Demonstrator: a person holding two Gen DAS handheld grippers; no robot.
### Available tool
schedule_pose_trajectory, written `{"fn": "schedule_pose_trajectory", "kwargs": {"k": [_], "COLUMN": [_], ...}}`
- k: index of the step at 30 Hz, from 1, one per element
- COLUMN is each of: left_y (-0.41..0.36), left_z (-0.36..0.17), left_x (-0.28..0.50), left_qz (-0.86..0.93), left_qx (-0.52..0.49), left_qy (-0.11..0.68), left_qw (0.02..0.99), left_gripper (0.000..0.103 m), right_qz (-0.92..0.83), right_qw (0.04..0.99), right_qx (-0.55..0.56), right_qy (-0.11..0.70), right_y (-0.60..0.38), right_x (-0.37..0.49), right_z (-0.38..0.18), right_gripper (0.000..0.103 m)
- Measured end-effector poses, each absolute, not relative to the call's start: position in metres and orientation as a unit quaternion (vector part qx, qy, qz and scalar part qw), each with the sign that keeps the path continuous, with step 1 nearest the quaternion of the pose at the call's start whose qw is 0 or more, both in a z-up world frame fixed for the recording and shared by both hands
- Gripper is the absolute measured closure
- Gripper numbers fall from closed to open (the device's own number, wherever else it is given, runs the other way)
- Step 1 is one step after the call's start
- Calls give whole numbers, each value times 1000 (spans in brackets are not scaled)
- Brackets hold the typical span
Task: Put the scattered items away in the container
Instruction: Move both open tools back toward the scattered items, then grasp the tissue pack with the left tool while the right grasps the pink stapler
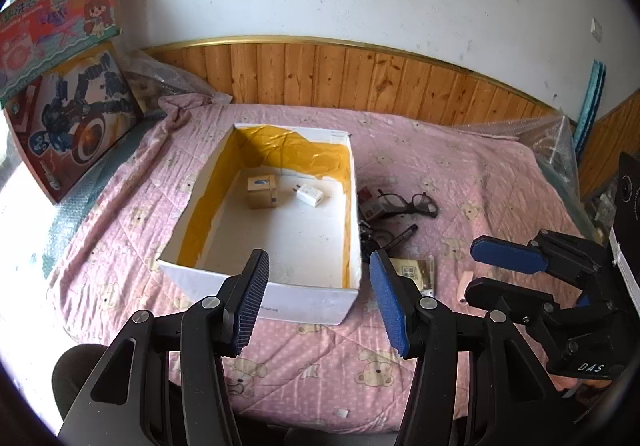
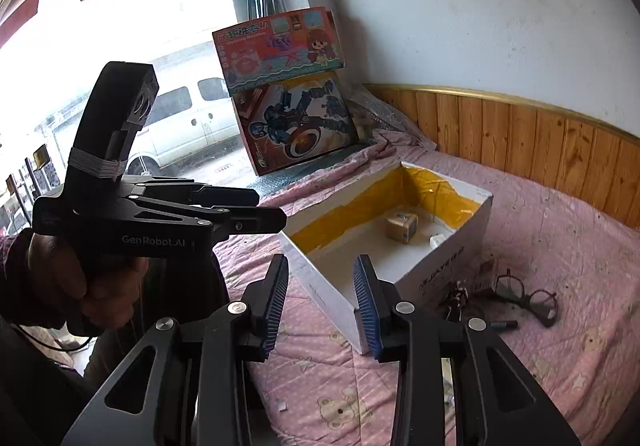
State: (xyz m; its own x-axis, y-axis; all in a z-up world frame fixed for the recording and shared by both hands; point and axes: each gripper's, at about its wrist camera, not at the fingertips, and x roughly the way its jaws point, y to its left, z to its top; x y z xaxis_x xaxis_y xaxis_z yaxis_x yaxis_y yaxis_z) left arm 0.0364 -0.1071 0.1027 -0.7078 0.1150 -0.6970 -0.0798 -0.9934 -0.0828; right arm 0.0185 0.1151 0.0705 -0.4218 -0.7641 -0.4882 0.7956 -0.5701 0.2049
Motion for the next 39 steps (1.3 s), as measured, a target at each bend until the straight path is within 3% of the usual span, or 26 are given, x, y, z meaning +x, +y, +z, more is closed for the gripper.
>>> {"fn": "schedule_pose_trajectory", "kwargs": {"k": [7,10,15,20,30,34,37,39], "left_y": [-58,-30,10,35,49,38,39,60], "left_z": [71,56,34,3,-66,-91,-98,-94], "left_x": [39,35,14,-23,-70,-85,-84,-76], "left_qz": [907,897,885,868,851,843,844,822], "left_qx": [-409,-423,-437,-465,-507,-527,-518,-523], "left_qy": [-1,16,37,18,53,16,-29,-21], "left_qw": [103,126,159,175,131,107,134,226], "left_gripper": [47,47,47,47,47,47,44,43], "right_qz": [-845,-860,-868,-860,-823,-803,-802,-823], "right_qw": [413,357,251,162,132,128,129,107], "right_qx": [332,354,416,477,543,565,568,548], "right_qy": [-74,-83,-108,-82,-101,-137,-133,-107], "right_y": [172,201,243,262,264,269,266,269], "right_x": [1,-9,-39,-56,-72,-80,-86,-89], "right_z": [34,18,-14,-51,-99,-118,-123,-114], "right_gripper": [63,57,56,56,54,54,60,65]}}
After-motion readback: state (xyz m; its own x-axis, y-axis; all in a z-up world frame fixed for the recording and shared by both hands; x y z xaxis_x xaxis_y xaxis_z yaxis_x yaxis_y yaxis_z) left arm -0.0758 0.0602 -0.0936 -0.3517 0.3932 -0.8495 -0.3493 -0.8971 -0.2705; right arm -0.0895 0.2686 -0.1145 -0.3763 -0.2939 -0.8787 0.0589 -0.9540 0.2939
